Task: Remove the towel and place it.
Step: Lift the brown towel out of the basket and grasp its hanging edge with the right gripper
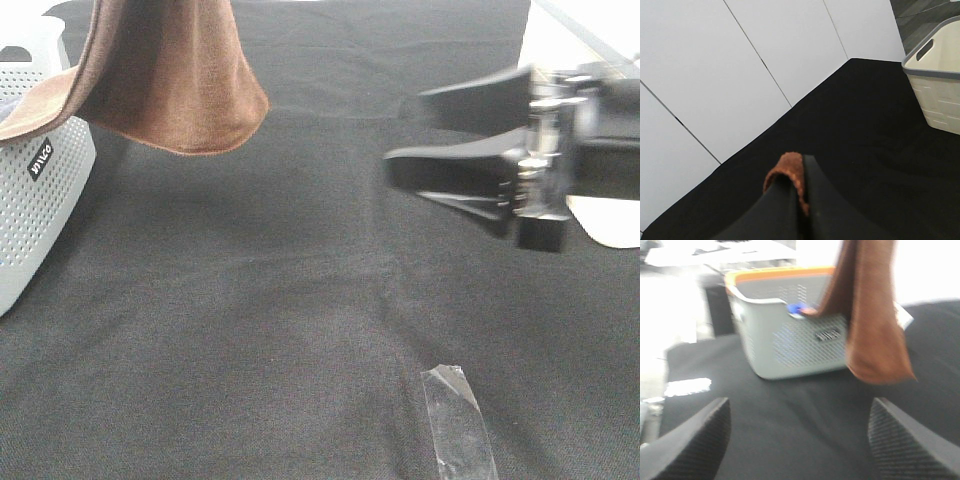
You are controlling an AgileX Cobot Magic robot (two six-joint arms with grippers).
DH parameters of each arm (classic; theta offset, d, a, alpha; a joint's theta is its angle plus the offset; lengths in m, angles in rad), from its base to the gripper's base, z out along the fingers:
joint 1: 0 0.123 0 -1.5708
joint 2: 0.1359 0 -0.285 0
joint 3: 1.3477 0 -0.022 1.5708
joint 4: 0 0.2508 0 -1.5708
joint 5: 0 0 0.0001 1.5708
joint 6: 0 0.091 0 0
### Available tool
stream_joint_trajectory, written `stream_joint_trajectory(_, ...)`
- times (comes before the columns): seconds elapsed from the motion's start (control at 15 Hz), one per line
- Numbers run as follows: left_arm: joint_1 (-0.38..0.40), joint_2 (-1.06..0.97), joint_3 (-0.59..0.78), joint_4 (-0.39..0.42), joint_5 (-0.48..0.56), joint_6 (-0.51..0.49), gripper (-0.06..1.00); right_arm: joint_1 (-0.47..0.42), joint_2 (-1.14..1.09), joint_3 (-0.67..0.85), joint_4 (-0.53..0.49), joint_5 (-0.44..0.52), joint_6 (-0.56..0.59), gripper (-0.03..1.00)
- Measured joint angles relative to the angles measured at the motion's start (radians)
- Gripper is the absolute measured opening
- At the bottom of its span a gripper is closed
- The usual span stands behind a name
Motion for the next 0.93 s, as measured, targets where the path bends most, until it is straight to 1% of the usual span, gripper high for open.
stream_joint_trajectory(0.07,0.0,0.0,0.0,0.0,0.0,0.0,0.0,0.0,0.076,-0.048,0.001,0.041,-0.02,0.7)
stream_joint_trajectory(0.13,0.0,0.0,0.0,-0.01,0.0,0.002,0.0,0.0,0.135,-0.1,0.002,0.045,-0.027,0.7)
stream_joint_trajectory(0.2,0.0,0.0,0.0,-0.04,0.003,0.004,0.0,0.0,0.185,-0.146,0.005,0.045,-0.032,0.7)
stream_joint_trajectory(0.27,0.0,0.0,0.0,-0.141,0.043,0.048,0.0,0.0,0.264,-0.235,0.005,0.045,-0.033,0.7)
stream_joint_trajectory(0.33,0.0,0.0,0.0,-0.141,0.043,0.048,0.0,0.0,0.264,-0.235,0.005,0.045,-0.033,0.7)
stream_joint_trajectory(0.4,0.0,0.0,0.0,-0.205,0.077,0.109,0.0,0.0,0.298,-0.272,0.007,0.045,-0.033,0.7)
stream_joint_trajectory(0.53,0.0,0.0,0.0,-0.361,0.141,0.28,0.0,0.027,0.361,-0.327,0.012,0.043,-0.031,0.7)
stream_joint_trajectory(0.6,0.0,0.0,0.0,-0.509,0.176,0.478,0.0,0.098,0.43,-0.389,0.012,0.016,-0.03,0.7)
stream_joint_trajectory(0.67,0.0,0.0,0.0,-0.509,0.176,0.478,0.0,0.098,0.43,-0.389,0.012,0.016,-0.03,0.7)
stream_joint_trajectory(0.73,0.0,0.0,0.0,-0.611,0.202,0.634,0.0,0.152,0.488,-0.455,0.009,-0.079,-0.03,0.7)
stream_joint_trajectory(0.8,0.0,0.0,0.0,-0.634,0.219,0.68,0.0,0.159,0.516,-0.48,0.009,-0.108,-0.029,0.7)
stream_joint_trajectory(0.93,0.0,0.0,0.0,-0.648,0.233,0.711,0.0,0.162,0.564,-0.51,0.012,-0.114,-0.004,0.7)
